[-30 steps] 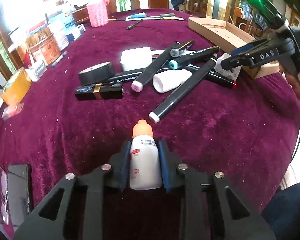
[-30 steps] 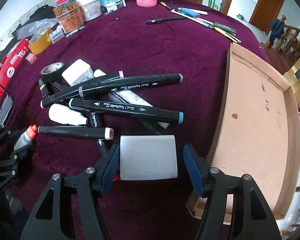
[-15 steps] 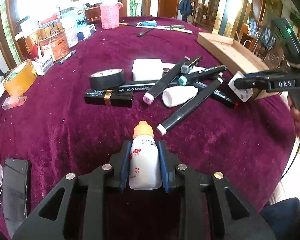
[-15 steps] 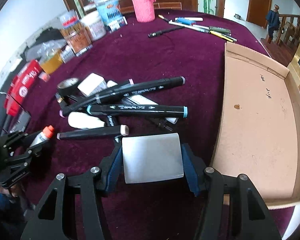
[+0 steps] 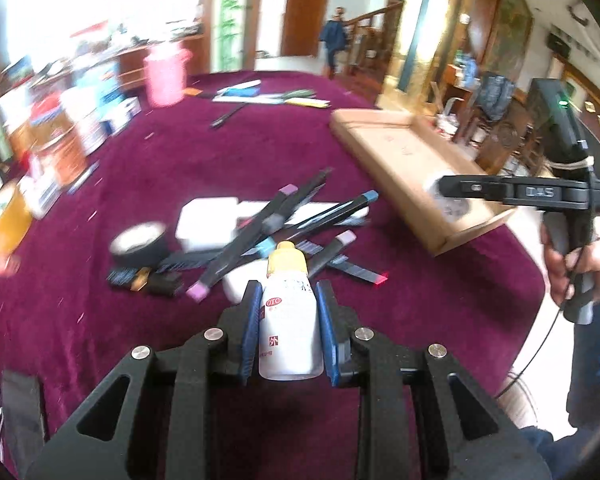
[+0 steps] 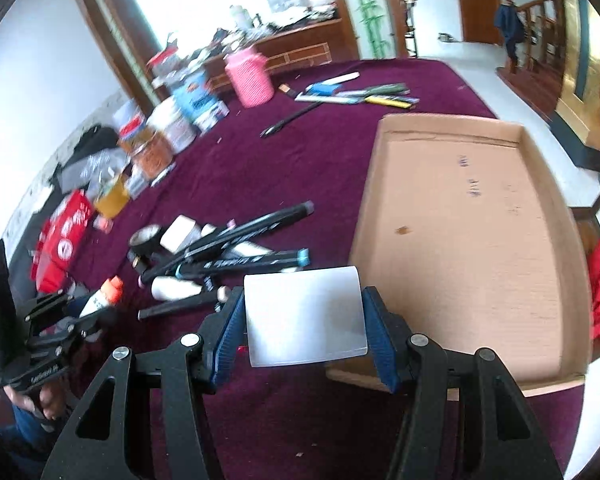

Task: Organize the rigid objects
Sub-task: 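Lift the glue bottle and charger and carry both toward the cardboard tray, then lower the charger into the tray and open the right gripper while the left releases the bottle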

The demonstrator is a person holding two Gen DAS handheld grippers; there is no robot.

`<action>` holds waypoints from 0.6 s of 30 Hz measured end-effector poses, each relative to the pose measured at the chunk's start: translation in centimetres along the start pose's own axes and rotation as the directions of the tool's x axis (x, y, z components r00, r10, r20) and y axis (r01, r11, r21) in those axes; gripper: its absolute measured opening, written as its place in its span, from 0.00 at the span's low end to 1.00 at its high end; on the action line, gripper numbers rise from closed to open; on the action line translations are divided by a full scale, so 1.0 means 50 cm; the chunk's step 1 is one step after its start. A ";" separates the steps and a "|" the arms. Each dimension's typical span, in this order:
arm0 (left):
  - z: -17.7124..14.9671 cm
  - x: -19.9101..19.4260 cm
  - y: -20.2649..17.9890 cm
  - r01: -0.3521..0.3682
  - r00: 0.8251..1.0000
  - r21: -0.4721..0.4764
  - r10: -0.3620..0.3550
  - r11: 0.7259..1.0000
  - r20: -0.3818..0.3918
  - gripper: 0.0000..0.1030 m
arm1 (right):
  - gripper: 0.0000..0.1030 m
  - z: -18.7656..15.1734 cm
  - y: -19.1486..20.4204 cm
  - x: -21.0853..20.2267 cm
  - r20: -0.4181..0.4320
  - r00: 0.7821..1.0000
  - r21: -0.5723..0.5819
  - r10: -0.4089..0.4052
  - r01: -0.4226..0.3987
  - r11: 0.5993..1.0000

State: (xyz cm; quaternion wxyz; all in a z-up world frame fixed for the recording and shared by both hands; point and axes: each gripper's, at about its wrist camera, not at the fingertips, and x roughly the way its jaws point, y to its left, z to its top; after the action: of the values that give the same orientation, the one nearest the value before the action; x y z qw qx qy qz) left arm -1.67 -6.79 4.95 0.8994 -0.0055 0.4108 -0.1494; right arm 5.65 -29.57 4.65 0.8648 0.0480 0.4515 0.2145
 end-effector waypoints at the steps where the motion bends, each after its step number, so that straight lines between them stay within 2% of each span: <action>1: 0.012 0.001 -0.016 0.013 1.000 0.011 -0.013 1.000 0.004 0.24 | 0.50 0.003 -0.011 -0.007 0.007 1.000 0.010 -0.002 0.002 1.000; 10: 0.129 0.068 -0.145 0.083 0.996 0.059 -0.082 0.995 -0.022 0.24 | 0.51 0.041 -0.106 -0.074 0.087 0.996 0.100 -0.001 -0.007 0.995; 16: 0.214 0.153 -0.215 0.118 0.991 0.049 -0.115 0.992 -0.068 0.24 | 0.51 0.080 -0.171 -0.074 0.095 0.995 0.162 -0.007 -0.009 0.987; 18: 0.232 0.177 -0.237 0.108 0.992 0.056 -0.103 0.993 -0.078 0.24 | 0.51 0.094 -0.196 -0.067 0.091 0.996 0.186 -0.007 -0.010 0.983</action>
State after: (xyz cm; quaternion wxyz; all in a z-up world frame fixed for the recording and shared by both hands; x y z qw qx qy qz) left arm 9.25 -21.84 7.70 0.8739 0.0054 0.4387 -0.2091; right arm 10.97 -39.31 7.27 0.8761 0.1388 0.4294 0.1696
